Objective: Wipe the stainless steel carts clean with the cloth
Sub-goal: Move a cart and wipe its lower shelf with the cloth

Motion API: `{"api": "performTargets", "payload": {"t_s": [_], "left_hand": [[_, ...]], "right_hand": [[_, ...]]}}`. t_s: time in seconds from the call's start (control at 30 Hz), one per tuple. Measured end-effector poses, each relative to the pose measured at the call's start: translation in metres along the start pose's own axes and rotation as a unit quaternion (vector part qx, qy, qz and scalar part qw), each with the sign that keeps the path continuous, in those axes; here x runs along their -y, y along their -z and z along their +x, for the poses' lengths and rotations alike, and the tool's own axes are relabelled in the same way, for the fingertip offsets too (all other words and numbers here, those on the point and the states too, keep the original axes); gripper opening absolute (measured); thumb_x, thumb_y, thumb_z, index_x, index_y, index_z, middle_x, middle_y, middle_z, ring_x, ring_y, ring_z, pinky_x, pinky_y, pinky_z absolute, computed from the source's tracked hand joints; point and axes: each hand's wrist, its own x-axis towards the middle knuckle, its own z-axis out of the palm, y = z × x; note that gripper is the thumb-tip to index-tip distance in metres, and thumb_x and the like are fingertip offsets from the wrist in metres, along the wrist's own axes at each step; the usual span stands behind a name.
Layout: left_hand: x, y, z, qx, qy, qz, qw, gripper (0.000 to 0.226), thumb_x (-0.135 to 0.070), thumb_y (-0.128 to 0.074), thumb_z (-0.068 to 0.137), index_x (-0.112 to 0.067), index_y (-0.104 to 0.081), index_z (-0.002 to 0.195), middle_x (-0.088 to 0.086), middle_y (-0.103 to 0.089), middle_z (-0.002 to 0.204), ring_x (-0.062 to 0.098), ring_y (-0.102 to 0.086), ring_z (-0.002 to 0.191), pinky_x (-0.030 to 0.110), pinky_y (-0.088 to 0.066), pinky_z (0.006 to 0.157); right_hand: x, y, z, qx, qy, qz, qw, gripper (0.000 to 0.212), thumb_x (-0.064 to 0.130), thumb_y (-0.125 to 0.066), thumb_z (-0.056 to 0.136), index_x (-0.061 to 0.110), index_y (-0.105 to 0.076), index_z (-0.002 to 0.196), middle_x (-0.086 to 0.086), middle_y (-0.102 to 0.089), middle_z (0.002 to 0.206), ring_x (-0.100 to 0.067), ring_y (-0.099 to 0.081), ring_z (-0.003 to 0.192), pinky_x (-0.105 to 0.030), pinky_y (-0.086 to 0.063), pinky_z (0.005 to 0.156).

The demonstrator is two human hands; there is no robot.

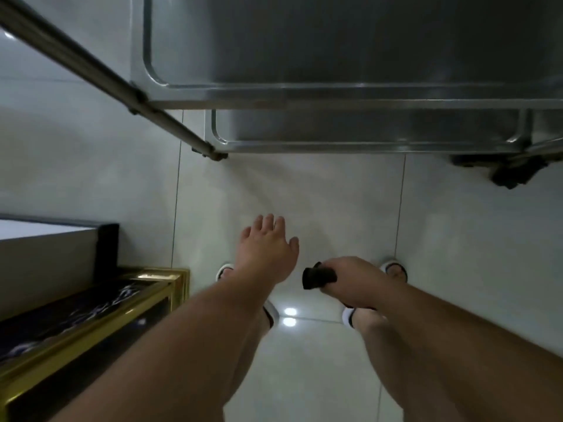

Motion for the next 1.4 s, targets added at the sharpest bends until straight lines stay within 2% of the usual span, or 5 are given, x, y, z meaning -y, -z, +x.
{"api": "performTargets", "payload": {"t_s": [0.2,0.4,0.73,0.93,1.4], "left_hand": [[-0.028,0.037,-0.112,0.044,0.017,-0.017,0.999,0.070,-0.057,-0.025,0.109,-0.020,-0.023,0.168,0.004,-0.009,0.179,0.023,-0.001,0.165,0.043,-0.008,0.129],[-0.059,0.115,-0.228,-0.004,0.008,-0.020,1.000,0.065,-0.054,-0.034,0.107,-0.019,-0.035,0.162,0.004,-0.026,0.173,0.024,-0.016,0.161,0.046,-0.020,0.126],[-0.082,0.206,-0.379,-0.098,0.027,-0.062,0.993,0.067,-0.059,-0.035,0.103,-0.022,-0.039,0.158,0.004,-0.037,0.165,0.025,-0.029,0.153,0.048,-0.029,0.120],[-0.087,0.227,-0.436,-0.124,-0.037,-0.047,0.990,0.072,-0.060,-0.034,0.104,-0.024,-0.027,0.166,0.002,-0.024,0.174,0.025,-0.019,0.160,0.046,-0.021,0.127],[-0.217,0.281,-0.471,-0.178,-0.160,0.043,0.970,0.071,-0.057,-0.046,0.102,-0.023,-0.032,0.163,0.000,-0.034,0.168,0.024,-0.027,0.157,0.047,-0.026,0.125]], "right_hand": [[0.025,0.019,-0.103,-0.004,-0.026,-0.065,0.998,0.009,0.028,-0.058,0.091,0.031,-0.066,0.095,0.004,-0.070,0.092,-0.019,-0.066,0.085,-0.034,-0.054,0.075],[0.053,0.088,-0.223,-0.065,-0.045,-0.094,0.992,0.012,0.029,-0.059,0.092,0.032,-0.059,0.081,0.005,-0.066,0.081,-0.018,-0.064,0.076,-0.032,-0.048,0.064],[0.132,0.145,-0.406,-0.160,0.002,-0.116,0.980,0.011,0.032,-0.063,0.095,0.022,-0.066,0.094,-0.003,-0.069,0.085,-0.022,-0.065,0.079,-0.035,-0.048,0.066],[0.154,0.108,-0.488,-0.243,0.011,0.028,0.970,0.015,0.030,-0.064,0.092,0.029,-0.058,0.077,0.001,-0.064,0.076,-0.021,-0.062,0.073,-0.034,-0.041,0.062],[0.103,0.116,-0.614,-0.306,0.004,0.045,0.951,0.018,0.048,-0.064,0.085,0.034,-0.067,0.095,0.008,-0.070,0.088,-0.013,-0.068,0.081,-0.041,-0.059,0.079]]}}
